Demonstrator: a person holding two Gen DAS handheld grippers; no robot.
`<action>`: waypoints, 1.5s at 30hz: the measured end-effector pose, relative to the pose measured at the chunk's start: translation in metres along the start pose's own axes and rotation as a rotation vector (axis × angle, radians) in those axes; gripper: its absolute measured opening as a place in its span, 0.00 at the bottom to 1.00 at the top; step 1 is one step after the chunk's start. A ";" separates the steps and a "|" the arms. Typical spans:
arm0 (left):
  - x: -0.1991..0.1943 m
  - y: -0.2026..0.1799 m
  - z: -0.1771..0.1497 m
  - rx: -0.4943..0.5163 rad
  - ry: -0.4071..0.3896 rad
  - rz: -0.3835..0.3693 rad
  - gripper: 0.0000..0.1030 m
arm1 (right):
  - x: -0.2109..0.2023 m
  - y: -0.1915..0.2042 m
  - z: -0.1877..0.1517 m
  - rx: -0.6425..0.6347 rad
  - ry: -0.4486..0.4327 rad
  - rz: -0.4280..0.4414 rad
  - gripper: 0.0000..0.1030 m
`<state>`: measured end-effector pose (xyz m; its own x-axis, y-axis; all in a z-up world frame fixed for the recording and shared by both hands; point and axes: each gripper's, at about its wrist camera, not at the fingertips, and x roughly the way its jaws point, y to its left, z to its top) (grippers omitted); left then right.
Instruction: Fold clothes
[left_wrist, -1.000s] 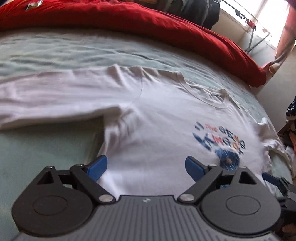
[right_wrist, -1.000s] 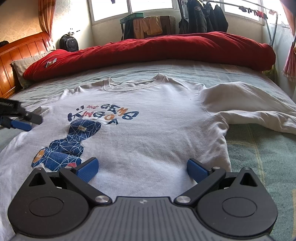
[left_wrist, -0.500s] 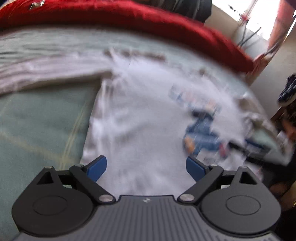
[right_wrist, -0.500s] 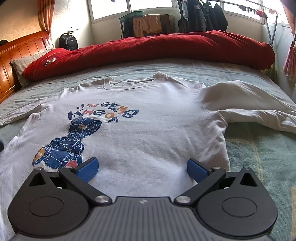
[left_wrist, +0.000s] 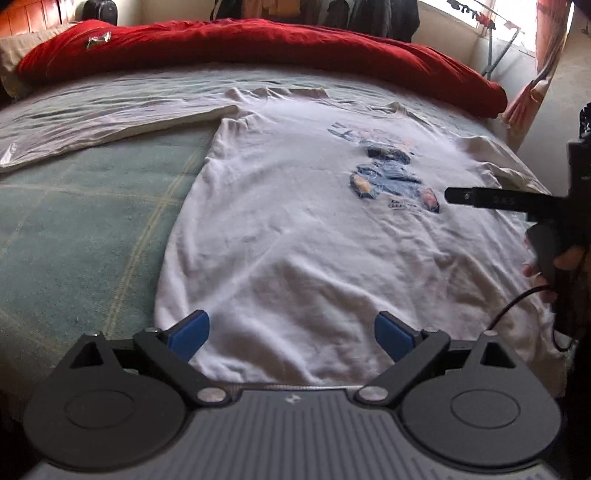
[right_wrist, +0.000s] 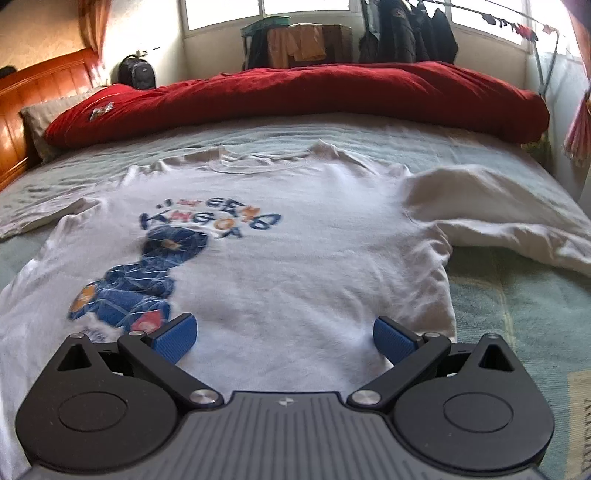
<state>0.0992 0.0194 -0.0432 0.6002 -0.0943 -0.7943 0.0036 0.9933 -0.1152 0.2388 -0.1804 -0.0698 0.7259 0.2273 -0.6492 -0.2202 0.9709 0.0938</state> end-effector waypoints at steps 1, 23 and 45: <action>0.002 0.000 -0.003 0.002 0.014 0.011 0.93 | -0.005 0.006 0.000 -0.013 -0.006 0.024 1.00; -0.024 0.014 -0.024 0.083 -0.141 -0.132 0.93 | -0.084 0.075 -0.109 -0.042 0.015 -0.097 1.00; 0.088 -0.048 0.123 0.274 -0.189 -0.390 0.94 | -0.083 0.067 -0.109 -0.055 0.008 -0.054 1.00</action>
<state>0.2498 -0.0280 -0.0343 0.6463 -0.4733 -0.5985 0.4509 0.8697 -0.2008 0.0923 -0.1425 -0.0917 0.7327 0.1741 -0.6579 -0.2163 0.9762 0.0174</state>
